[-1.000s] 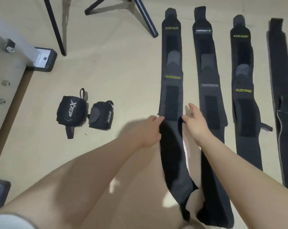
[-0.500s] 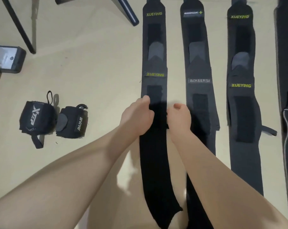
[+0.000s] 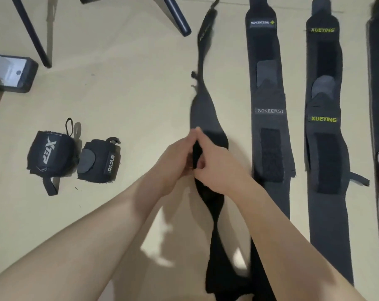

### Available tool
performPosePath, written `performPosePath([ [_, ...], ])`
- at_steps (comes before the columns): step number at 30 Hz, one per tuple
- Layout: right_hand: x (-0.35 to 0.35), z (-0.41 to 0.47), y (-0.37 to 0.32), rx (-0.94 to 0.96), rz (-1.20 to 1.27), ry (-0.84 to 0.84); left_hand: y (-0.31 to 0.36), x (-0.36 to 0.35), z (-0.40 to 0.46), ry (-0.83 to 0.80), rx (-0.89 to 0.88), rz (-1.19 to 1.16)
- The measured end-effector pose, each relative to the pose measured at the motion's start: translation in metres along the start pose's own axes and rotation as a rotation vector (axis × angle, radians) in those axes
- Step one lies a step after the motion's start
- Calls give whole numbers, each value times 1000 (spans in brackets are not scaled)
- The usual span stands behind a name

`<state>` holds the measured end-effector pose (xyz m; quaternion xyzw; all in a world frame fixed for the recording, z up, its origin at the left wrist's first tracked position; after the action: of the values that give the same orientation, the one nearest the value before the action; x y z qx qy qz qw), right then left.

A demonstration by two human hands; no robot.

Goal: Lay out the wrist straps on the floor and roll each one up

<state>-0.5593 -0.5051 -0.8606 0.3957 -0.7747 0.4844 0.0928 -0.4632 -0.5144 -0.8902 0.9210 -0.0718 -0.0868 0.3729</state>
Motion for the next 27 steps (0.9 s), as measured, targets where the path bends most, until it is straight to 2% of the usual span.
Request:
performPosePath([
  [2,-13,2,-13,22,-74,-86,-17,15,-6,14,78,-94],
  [4,-29,6,-22,1,-39,-182,-31,34,-10,125,128,-105],
  [5,-40,7,-24,-12,-24,-228,-36,44,-12,188,123,-5],
  [9,-71,11,-14,-31,-100,-302,-39,71,-19,332,-24,874],
  [11,-77,10,-9,-15,-141,-279,-36,74,-28,400,-114,1107],
  [12,-77,9,-8,22,-202,-243,-35,73,-31,419,-221,1180],
  [14,-78,10,-9,158,-420,-145,-36,68,-38,390,-479,1246],
  [15,-78,12,-10,206,-495,-106,-40,65,-42,353,-551,1259],
  [17,-76,20,-10,219,-525,-70,-53,65,-47,301,-589,1260],
  [20,-65,31,-11,224,-605,-5,-70,63,-53,216,-537,1305],
  [24,-52,30,-7,231,-748,33,-82,60,-49,38,-316,1622],
  [27,-49,5,-5,211,-611,224,-69,56,-39,7,-281,1698],
])
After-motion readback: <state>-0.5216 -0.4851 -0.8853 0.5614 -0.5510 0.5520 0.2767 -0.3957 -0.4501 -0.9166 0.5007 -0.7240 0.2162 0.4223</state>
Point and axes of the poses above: each hand's wrist, its own z-axis towards the middle knuckle, its own x-axis out of the back of the hand, y = z × x, the point moved 4 cm from there along z, towards the middle knuckle, and after that the axes turned 1 degree about x, right-handed, at the moved point
